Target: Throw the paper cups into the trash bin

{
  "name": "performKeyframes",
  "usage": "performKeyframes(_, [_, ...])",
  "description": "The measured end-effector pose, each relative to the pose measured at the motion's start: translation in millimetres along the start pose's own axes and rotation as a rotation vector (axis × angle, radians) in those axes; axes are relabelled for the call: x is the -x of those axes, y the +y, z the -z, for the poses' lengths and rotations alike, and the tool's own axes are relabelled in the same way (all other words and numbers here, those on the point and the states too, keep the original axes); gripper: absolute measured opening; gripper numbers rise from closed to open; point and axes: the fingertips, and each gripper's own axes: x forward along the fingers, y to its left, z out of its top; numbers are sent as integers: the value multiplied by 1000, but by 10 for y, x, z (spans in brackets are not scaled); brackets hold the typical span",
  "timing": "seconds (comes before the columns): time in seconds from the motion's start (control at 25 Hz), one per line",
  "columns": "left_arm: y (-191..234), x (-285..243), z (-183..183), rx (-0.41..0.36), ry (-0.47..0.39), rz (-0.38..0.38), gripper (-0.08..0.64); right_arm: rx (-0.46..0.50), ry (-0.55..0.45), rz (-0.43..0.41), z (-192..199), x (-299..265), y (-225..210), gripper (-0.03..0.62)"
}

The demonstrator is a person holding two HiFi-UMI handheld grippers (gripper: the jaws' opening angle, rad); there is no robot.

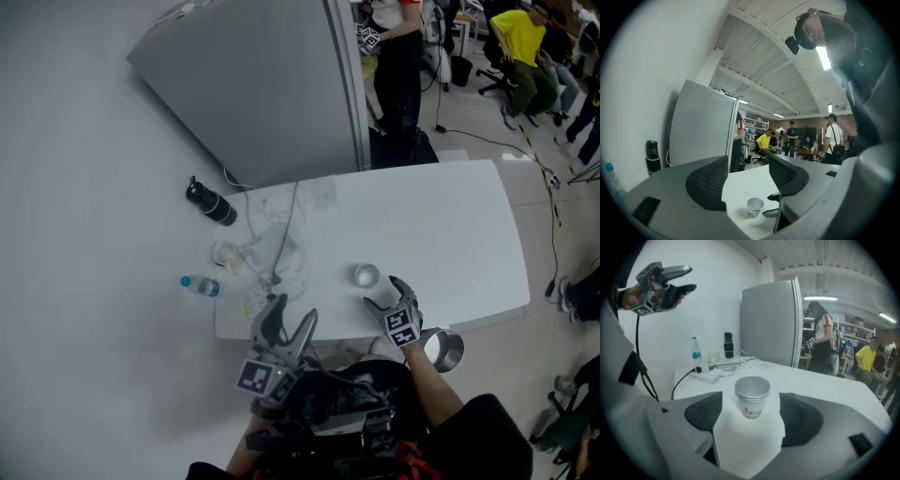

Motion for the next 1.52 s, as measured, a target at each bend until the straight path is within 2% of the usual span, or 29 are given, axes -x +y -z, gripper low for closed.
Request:
performKeyframes(0.2, [-9, 148, 6, -20, 12, -25, 268, -34, 75, -13, 250, -530, -84, 391])
performKeyframes(0.36, [48, 216, 17, -20, 42, -45, 268, -16, 63, -40, 112, -669, -61, 391])
performKeyframes(0.4, [69, 219, 10, -21, 42, -54, 267, -8, 60, -49, 83, -675, -38, 345])
performKeyframes(0.56, [92, 177, -9, -10, 12, -55, 262, 9, 26, -81, -94, -523, 63, 342])
performKeyframes(0.72, [-52, 29, -30, -11, 9, -3, 249, -15, -85, -90, -551, -92, 74, 342])
performKeyframes(0.92, [-305, -153, -120, -18, -17, 44, 249, -58, -284, -69, -1341, 761, -43, 342])
performKeyframes(1.16, [-719, -352, -124, -54, -31, 123, 245, 0, -516, 14, -2055, 1937, -259, 342])
performKeyframes(1.32, [-1114, -346, -28, -45, 6, 191, 245, 46, -540, 64, -2117, 2498, -231, 342])
performKeyframes(1.52, [-1512, -293, 25, -49, 17, 326, 245, 32, -556, 175, -2002, 2946, -165, 342])
